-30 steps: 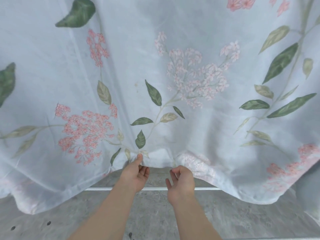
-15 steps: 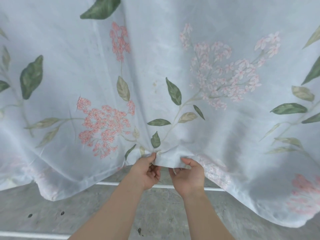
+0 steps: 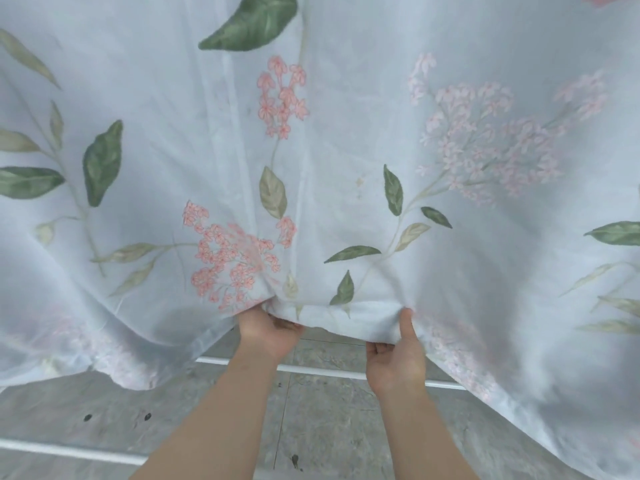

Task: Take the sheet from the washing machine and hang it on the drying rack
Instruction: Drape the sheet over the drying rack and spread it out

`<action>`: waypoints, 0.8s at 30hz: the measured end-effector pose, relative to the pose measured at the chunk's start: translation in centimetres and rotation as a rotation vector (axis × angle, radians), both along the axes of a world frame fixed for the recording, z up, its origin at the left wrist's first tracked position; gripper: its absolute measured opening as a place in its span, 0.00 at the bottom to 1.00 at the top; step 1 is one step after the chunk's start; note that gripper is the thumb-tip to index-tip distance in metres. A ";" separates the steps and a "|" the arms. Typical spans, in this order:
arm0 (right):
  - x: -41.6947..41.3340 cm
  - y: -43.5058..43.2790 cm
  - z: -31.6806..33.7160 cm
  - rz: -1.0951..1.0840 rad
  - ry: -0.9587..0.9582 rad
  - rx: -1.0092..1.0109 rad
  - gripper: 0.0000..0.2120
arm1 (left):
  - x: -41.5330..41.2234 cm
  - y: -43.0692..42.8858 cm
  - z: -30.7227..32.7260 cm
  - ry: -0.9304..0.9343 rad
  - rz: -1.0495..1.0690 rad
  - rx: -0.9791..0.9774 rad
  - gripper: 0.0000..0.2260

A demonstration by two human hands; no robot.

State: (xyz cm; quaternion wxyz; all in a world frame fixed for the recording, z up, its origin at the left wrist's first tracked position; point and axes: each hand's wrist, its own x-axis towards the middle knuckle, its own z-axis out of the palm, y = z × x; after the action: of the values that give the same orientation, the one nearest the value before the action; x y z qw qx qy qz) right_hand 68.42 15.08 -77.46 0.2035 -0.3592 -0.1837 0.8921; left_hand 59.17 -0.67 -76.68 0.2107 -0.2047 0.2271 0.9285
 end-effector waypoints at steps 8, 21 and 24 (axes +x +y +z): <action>-0.8 -1.3 -0.5 0.159 -0.020 0.016 0.10 | -0.6 0.7 -1.4 -0.144 -0.121 -0.301 0.01; -1.6 -5.0 -2.1 0.339 0.027 0.151 0.17 | 0.0 1.1 -1.9 -0.105 -0.111 -0.345 0.08; -1.7 -4.3 -2.1 0.365 0.028 0.179 0.13 | 0.2 1.0 -1.8 -0.113 -0.144 -0.364 0.08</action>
State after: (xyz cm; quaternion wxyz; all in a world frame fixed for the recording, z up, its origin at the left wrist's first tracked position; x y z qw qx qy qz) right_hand 66.71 10.77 -79.54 0.0719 -0.2881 -0.3215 0.8991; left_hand 59.33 0.36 -78.45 0.2487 -0.2744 0.3929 0.8417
